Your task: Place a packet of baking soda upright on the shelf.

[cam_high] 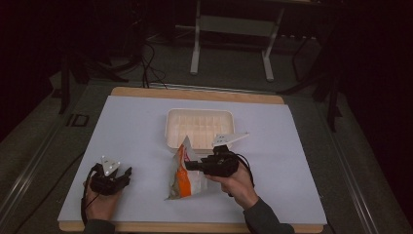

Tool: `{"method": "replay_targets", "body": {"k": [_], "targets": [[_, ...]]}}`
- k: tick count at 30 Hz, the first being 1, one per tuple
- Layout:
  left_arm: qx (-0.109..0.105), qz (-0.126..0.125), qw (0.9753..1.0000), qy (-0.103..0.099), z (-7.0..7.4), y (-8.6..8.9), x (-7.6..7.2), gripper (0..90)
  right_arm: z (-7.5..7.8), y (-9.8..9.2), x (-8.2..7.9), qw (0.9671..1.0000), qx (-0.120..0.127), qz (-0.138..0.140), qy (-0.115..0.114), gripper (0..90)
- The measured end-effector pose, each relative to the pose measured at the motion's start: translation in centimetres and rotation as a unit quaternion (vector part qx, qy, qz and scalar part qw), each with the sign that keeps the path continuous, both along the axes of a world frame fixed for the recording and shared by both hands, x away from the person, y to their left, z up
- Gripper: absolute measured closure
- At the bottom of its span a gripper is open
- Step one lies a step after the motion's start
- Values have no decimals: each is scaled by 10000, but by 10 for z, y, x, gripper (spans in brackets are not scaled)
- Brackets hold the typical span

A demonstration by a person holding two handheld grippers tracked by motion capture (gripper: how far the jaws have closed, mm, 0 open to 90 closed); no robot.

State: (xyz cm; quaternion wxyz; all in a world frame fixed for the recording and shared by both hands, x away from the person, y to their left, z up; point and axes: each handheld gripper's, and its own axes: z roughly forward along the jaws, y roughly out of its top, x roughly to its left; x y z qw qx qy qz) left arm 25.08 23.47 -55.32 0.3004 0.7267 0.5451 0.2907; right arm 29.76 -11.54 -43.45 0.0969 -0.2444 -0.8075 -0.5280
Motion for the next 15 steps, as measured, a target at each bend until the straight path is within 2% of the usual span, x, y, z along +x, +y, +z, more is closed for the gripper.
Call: {"method": "replay_targets", "body": {"k": [8, 15], "targets": [[6, -2, 10000, 6, 0, 0, 0, 466, 9, -3, 2, 9999, -90, 16, -78, 900], [3, -8, 10000, 9, 0, 0, 0, 465, 16, -6, 4, 10000, 18, 25, -45, 900]]}}
